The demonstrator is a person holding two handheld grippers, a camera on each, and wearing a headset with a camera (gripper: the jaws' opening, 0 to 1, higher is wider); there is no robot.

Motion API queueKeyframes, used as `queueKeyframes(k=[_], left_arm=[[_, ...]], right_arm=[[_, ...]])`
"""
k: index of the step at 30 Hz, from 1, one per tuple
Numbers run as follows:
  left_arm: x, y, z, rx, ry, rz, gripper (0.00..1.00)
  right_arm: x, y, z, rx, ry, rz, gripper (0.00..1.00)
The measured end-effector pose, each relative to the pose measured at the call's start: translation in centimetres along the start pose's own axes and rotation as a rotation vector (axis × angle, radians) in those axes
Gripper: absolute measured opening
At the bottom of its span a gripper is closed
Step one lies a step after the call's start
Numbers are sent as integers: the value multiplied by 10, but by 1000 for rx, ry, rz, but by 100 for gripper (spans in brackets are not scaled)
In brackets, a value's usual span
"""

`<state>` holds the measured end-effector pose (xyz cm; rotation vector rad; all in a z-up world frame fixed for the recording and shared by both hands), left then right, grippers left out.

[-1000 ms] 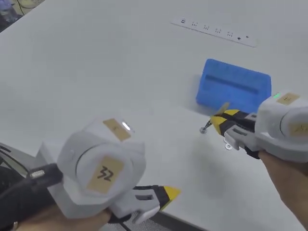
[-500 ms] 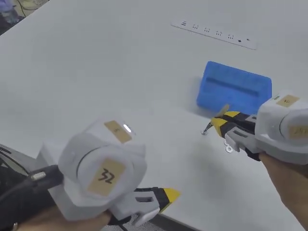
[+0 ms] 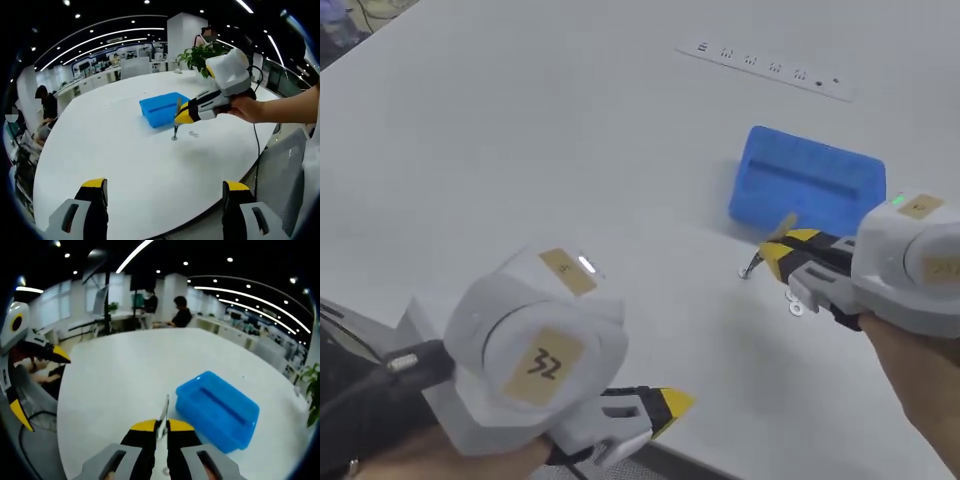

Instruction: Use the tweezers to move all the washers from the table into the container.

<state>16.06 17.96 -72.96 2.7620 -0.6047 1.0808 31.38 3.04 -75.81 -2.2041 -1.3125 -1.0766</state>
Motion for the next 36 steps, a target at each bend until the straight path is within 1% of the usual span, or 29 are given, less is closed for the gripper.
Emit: queueKeyframes(k=[4, 8, 10, 11, 12, 17, 21, 23, 25, 31, 33, 36], left_arm=[[-2, 0, 0, 0, -6, -2, 97], [0, 0, 0, 1, -2, 0, 97], [0, 1, 0, 1, 0, 1, 97], [1, 1, 0, 1, 0, 2, 97], [1, 1, 0, 1, 1, 2, 97], [0, 1, 0, 0, -1, 6, 97], [1, 1, -1, 2, -1, 9, 97], [1, 0, -1, 4, 4, 8, 97], [2, 0, -2, 6, 6, 6, 97], [3, -1, -2, 8, 12, 7, 97], [4, -1, -2, 7, 15, 7, 97], [4, 0, -2, 4, 17, 4, 97]], right_arm=[[0, -2, -1, -3, 2, -3, 3], [-2, -4, -1, -3, 6, 20, 3], [-6, -7, 0, 1, -15, 6, 3], [-7, -7, 0, -7, -19, -8, 3], [-7, -7, 0, -8, -12, -8, 3], [-7, -2, -2, 0, -24, 25, 2], [-6, -2, -1, 4, -38, 19, 1], [-4, -1, -3, 1, -40, 10, 1], [-1, 0, -5, 7, -38, 18, 1], [12, 3, -17, 8, -26, 19, 1], [15, 5, -20, 10, -41, 16, 1], [20, 5, -24, 25, -22, 28, 1]])
Point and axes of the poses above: the centre of the closed fingertips' face, and the gripper's own axes: z roughly forward along the fingers, y roughly to its right, x roughly out of its top, the point moved 7 cm from there along -z, roughly backward along the fingers, and after that the axes turned 5 degrees about -y, right-handed, at the moved point
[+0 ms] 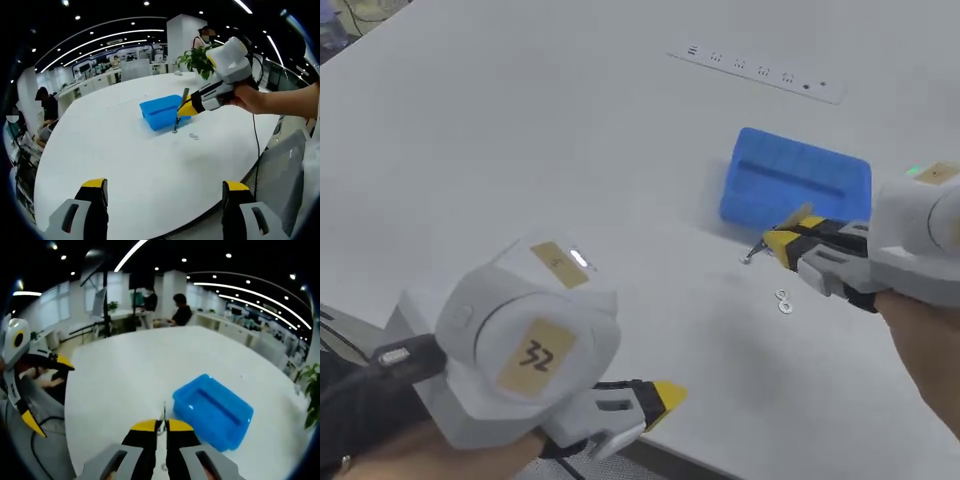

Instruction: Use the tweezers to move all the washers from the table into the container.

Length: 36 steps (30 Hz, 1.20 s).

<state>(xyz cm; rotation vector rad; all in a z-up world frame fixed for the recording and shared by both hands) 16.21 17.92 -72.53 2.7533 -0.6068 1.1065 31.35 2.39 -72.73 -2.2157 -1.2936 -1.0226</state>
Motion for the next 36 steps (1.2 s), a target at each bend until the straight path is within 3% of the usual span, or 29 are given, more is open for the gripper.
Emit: queueKeyframes(k=[13, 27, 36], left_arm=[[0, -3, -1, 7, -3, 5, 97], [0, -4, -1, 11, -1, -4, 98], [0, -7, -2, 27, 8, -9, 98]], right_arm=[[6, 3, -7, 16, -20, 3, 1], [28, 36, -8, -41, 21, -9, 1], [38, 56, 12, -71, 31, -16, 2]])
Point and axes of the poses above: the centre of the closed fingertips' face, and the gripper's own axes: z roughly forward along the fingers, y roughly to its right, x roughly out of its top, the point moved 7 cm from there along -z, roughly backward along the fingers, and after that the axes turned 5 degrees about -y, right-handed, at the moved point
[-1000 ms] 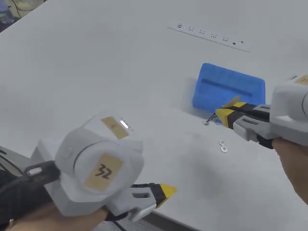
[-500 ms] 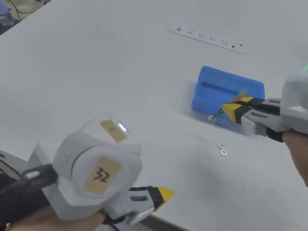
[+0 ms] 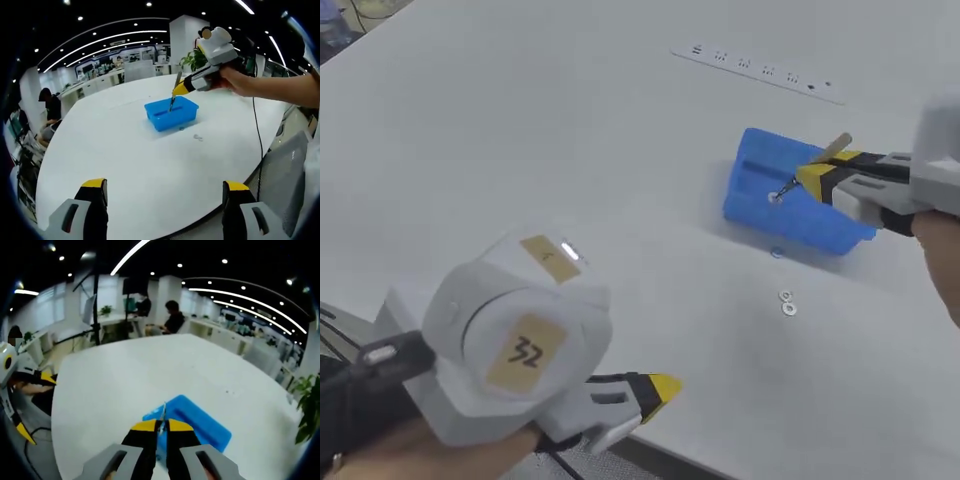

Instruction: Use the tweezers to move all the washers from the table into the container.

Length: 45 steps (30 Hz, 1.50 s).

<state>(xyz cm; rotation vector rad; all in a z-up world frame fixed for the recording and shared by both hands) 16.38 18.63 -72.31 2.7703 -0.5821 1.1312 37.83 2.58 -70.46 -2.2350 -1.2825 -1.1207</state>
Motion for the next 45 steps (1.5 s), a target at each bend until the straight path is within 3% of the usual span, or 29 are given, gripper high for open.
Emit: queueKeyframes(k=[7, 18, 37, 45], left_arm=[[-3, 3, 1, -12, -15, -3, 99], [-4, 1, 1, -14, -21, -8, 99], [-3, 0, 2, -14, -24, -5, 99], [-1, 2, 1, -16, -18, 3, 99]], right_arm=[[-12, 9, 27, -15, -38, 10, 2], [-22, 14, 50, -28, -76, 28, 2], [-27, 17, 52, -26, -91, 52, 3], [-19, 14, 35, -27, -51, 52, 3]])
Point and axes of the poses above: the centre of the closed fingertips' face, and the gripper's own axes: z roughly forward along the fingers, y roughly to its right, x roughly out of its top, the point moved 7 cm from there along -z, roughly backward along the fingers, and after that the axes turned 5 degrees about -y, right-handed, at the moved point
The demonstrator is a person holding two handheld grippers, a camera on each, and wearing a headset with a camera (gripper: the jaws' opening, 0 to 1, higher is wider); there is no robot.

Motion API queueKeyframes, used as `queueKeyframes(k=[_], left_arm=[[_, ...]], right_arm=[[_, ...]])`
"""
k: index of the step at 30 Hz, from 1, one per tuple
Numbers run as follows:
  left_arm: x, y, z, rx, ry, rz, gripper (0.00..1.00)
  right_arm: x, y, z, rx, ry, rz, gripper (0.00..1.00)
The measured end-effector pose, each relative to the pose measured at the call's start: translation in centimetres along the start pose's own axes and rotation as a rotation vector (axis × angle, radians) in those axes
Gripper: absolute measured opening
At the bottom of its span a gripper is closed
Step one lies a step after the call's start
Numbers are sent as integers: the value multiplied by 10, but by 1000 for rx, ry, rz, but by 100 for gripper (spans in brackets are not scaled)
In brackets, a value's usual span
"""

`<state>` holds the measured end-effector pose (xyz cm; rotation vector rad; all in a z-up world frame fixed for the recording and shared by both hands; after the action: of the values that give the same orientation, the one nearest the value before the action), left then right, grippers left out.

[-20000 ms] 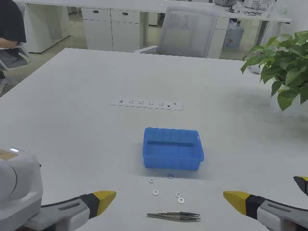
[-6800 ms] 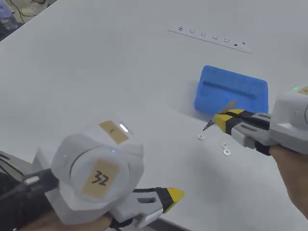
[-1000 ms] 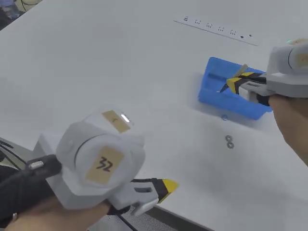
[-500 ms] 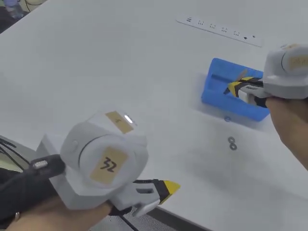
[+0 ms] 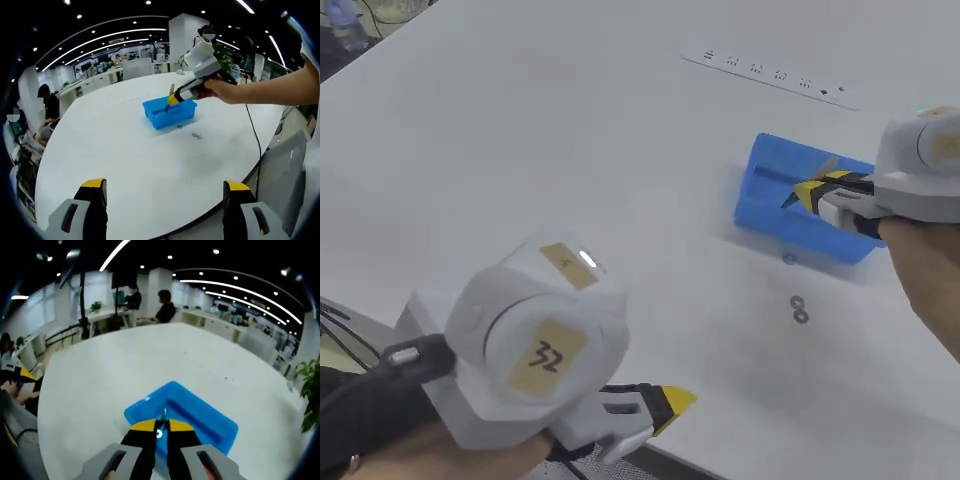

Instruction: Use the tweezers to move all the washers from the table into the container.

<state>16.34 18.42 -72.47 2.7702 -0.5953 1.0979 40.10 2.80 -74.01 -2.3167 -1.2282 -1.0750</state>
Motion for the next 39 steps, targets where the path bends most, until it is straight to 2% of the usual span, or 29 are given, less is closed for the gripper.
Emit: queueKeyframes(k=[6, 14, 19, 22, 24, 26, 29, 30, 32, 35, 39], left_arm=[[-1, 1, 0, -4, -4, 1, 99], [-1, 4, 0, -6, -7, 10, 99], [4, 5, 1, -9, 4, 27, 97], [12, 6, 4, -20, 34, 79, 92], [19, 6, 7, -33, 53, 119, 86], [29, 7, 13, -47, 82, 184, 83], [41, 7, 22, -59, 109, 240, 77], [44, 7, 25, -63, 118, 256, 75], [50, 9, 32, -80, 131, 274, 71], [62, 11, 39, -88, 179, 293, 63], [69, 15, 47, -97, 208, 334, 56]], right_arm=[[5, 0, -20, 2, 41, 1, 2], [6, -5, -37, 8, 64, 26, 1], [4, -17, -57, 57, 78, 66, 1], [1, -22, -67, 80, 73, 70, 1], [-2, -31, -74, 123, 56, 82, 1], [-4, -40, -80, 156, 49, 85, 1], [-6, -49, -90, 175, 39, 76, 1], [-8, -57, -96, 208, 26, 87, 1], [-8, -64, -103, 226, 34, 88, 1], [-11, -76, -113, 266, 8, 90, 1], [-16, -87, -124, 313, -13, 91, 1]])
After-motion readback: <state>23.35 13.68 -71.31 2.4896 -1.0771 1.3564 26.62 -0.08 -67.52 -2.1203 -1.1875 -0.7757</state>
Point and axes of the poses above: the centre of the closed fingertips' face, and the gripper's own axes: z roughly forward along the fingers, y roughly to its right, x roughly out of its top, the point moved 7 cm from there along -z, roughly backward along the fingers, and after that the axes turned 5 degrees about -y, right-handed, at the moved point
